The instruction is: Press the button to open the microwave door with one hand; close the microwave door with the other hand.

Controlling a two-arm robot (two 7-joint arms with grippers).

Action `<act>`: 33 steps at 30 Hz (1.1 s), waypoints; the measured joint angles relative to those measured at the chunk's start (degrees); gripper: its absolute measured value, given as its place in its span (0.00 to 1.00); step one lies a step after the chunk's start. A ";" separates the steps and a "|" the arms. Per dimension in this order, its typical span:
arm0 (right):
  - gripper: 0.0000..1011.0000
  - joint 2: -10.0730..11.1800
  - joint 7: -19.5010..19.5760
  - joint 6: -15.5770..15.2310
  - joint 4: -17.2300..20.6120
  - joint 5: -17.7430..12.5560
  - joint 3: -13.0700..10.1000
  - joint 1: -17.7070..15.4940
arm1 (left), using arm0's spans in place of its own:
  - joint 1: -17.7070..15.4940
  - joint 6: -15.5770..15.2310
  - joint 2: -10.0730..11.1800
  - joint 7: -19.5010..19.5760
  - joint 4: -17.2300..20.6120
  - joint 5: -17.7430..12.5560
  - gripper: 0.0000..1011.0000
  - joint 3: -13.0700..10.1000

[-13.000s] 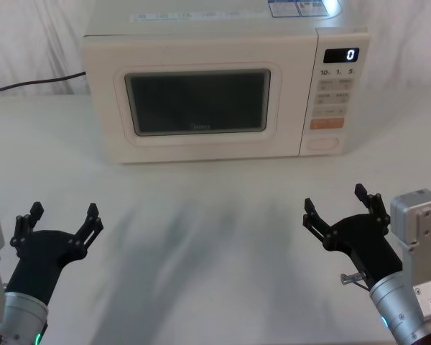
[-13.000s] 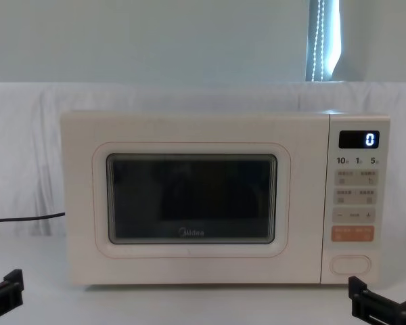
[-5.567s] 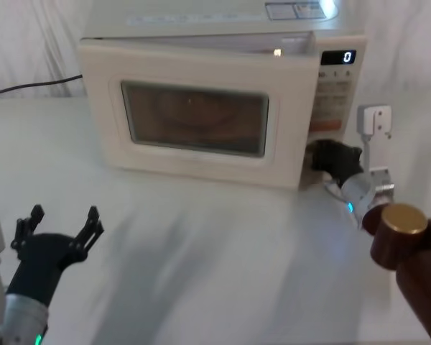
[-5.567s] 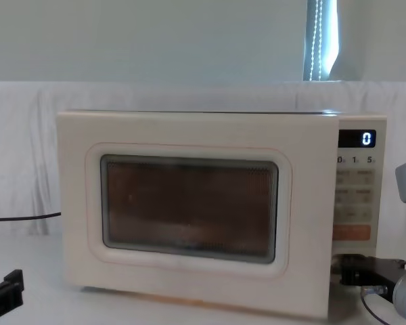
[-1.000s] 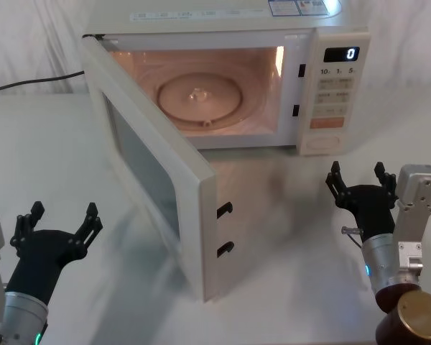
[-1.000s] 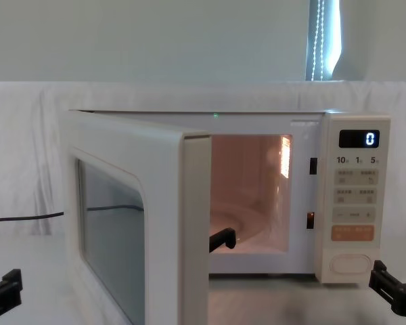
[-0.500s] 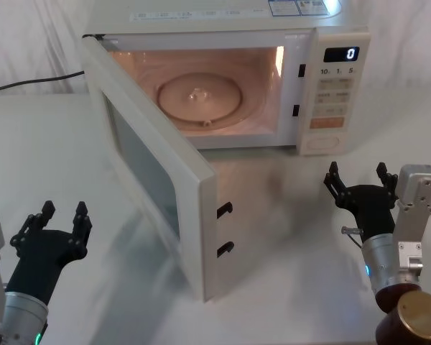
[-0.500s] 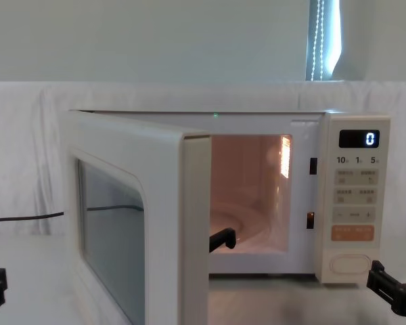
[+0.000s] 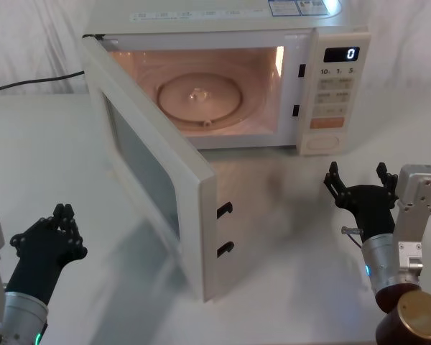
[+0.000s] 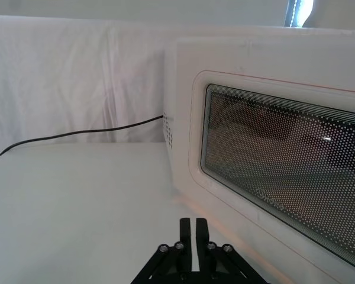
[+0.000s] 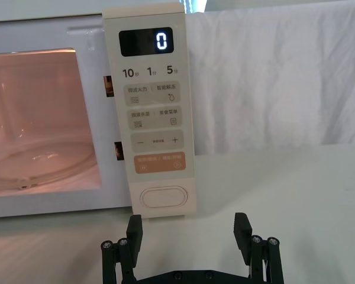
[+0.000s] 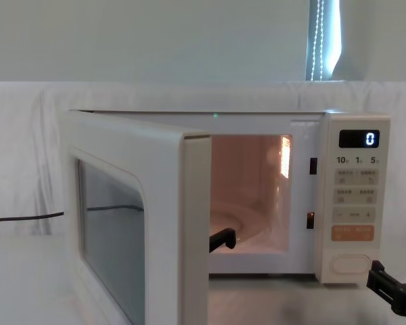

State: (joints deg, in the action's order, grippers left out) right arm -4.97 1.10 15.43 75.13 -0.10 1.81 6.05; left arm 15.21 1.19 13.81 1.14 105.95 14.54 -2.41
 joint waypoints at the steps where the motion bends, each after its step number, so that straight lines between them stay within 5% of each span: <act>1: 0.99 0.00 0.00 0.00 0.00 0.00 0.00 0.00 | 0.00 0.02 -0.06 0.04 0.04 -0.07 0.07 0.06; 3: 0.99 0.00 0.00 0.00 0.00 0.00 0.00 0.00 | -0.14 0.05 -0.37 0.35 0.30 -0.27 0.00 0.26; 16: 0.99 0.00 0.00 0.00 0.00 0.00 0.00 0.00 | -3.23 -1.76 -1.55 2.75 1.56 -1.40 0.00 1.03; 33: 0.99 0.00 0.00 0.00 0.00 0.00 0.00 0.00 | -9.22 -4.01 -1.42 7.59 2.05 -2.24 0.00 -0.76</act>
State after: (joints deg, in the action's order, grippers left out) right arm -4.97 1.11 15.43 75.13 -0.10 1.81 6.05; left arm 5.99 -2.82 12.39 8.73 108.01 12.30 -3.17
